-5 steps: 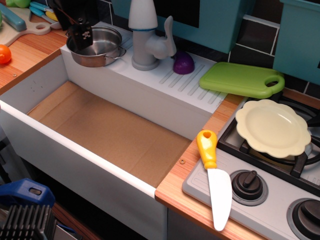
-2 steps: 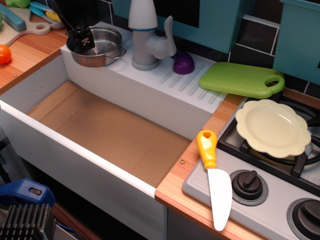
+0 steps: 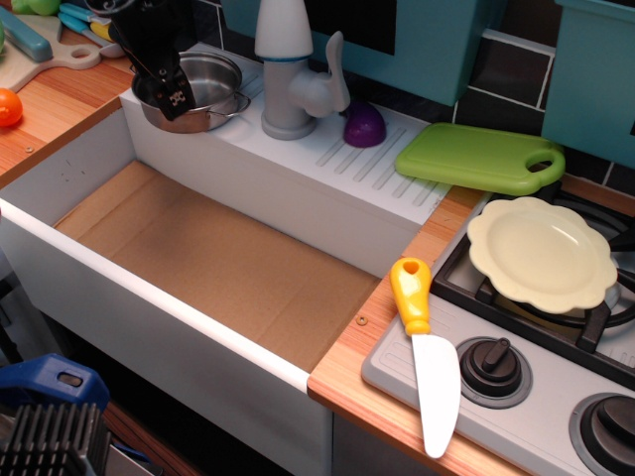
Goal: Put pot or pan in sink
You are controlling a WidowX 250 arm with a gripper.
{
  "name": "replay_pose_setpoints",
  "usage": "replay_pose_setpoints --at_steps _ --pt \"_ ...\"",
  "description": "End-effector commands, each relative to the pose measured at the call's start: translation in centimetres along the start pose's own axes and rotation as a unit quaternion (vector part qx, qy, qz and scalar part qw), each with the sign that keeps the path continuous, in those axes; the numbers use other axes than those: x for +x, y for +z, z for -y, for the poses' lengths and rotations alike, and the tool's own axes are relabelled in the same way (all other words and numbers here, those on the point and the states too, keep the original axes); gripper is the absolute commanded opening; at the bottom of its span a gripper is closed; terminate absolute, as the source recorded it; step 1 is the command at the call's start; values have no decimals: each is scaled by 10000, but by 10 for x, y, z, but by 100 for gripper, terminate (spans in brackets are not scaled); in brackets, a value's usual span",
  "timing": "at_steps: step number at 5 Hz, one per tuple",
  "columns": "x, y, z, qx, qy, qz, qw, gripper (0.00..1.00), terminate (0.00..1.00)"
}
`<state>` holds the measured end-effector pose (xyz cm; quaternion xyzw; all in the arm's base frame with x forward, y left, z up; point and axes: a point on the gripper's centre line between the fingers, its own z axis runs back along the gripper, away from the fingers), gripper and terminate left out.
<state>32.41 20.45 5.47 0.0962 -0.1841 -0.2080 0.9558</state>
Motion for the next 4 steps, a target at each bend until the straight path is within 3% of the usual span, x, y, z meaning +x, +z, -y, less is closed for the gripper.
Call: replay_pose_setpoints --at_steps 1,4 --pt "5 -1 -7 -33 -52 214 9998 100 0" --pt "6 -23 -8 -388 -29 388 9985 100 0"
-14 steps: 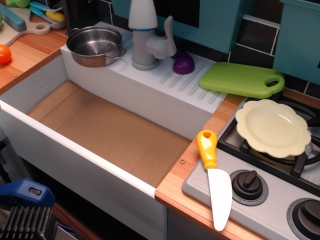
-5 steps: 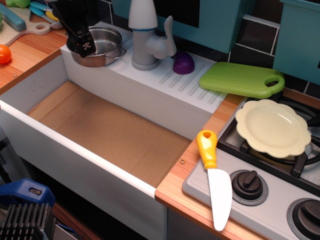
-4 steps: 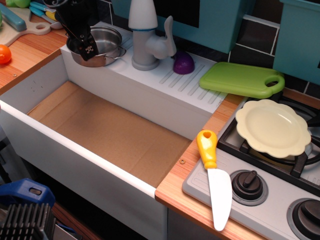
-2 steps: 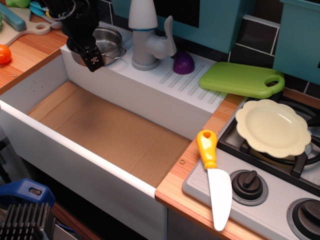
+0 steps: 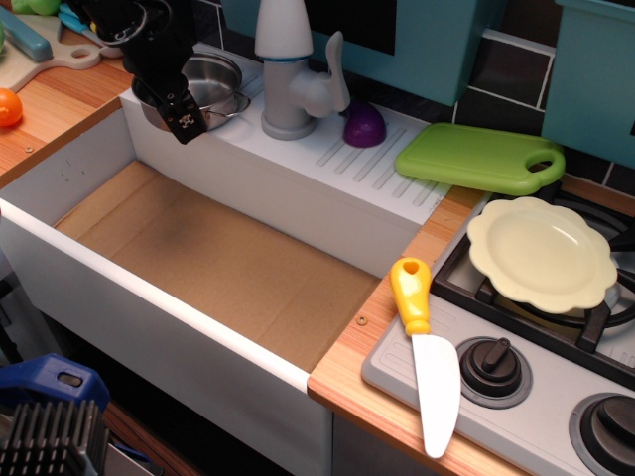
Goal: Put pot or pan in sink
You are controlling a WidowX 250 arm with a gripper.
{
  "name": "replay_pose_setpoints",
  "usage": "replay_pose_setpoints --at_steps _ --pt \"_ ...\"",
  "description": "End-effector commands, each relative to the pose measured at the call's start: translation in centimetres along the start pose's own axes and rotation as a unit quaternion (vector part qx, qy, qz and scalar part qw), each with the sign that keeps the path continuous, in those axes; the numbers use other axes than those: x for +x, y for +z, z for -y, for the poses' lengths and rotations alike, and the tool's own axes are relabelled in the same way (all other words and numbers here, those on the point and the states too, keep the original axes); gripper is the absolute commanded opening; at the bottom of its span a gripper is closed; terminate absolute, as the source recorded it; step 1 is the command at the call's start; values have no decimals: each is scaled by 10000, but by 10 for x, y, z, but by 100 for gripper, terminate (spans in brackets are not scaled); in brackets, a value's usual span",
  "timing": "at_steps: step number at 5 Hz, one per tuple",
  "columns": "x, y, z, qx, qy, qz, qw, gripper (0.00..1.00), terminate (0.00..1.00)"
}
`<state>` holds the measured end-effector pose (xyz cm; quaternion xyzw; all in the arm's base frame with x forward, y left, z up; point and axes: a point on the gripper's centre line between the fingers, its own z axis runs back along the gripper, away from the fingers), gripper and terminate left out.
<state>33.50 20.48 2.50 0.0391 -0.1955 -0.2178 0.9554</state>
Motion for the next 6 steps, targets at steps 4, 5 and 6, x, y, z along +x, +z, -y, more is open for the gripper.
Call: replay_pose_setpoints --at_steps 4,5,6 --pt "4 2 -7 -33 234 -114 9997 0 0" --pt "4 13 -2 166 619 -390 9972 0 0" --pt "-2 27 6 636 1177 -631 9890 0 0"
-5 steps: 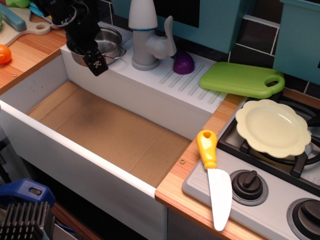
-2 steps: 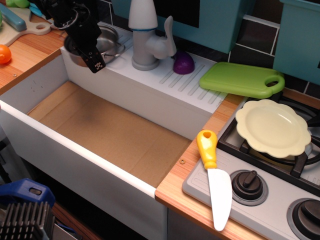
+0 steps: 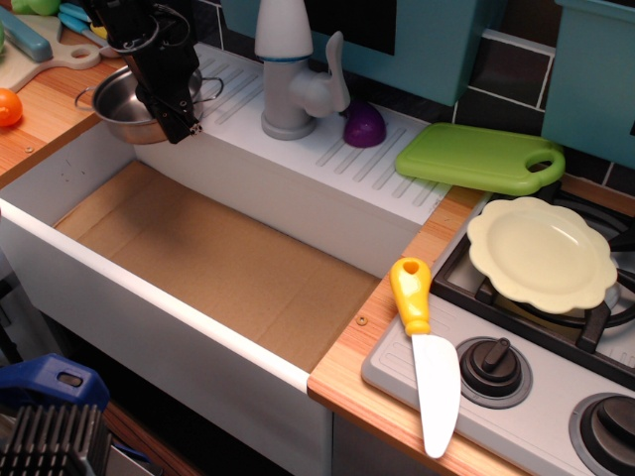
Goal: Put pot or pan in sink
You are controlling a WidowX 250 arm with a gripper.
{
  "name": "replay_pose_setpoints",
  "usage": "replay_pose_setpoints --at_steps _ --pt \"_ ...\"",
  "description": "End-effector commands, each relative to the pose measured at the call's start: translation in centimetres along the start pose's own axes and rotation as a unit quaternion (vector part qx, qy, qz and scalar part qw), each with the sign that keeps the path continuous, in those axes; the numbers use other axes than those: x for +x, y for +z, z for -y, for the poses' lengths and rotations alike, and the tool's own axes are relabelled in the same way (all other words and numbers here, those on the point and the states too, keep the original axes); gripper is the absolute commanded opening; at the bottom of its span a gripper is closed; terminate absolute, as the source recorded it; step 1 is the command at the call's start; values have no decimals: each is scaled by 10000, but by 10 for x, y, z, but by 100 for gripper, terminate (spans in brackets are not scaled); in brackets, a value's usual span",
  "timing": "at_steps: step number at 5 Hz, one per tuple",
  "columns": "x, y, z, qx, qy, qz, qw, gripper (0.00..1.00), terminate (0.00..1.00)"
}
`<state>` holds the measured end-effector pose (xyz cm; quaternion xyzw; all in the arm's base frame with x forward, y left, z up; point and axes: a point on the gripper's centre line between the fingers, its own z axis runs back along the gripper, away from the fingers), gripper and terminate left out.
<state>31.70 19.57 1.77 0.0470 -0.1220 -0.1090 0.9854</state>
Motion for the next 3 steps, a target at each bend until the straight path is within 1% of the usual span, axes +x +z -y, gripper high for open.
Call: replay_pose_setpoints --at_steps 1,2,3 --pt "-1 33 -1 746 868 233 9932 0 0" --pt "-6 30 6 791 1067 294 9907 0 0" --pt "-9 17 16 681 1248 380 9891 0 100"
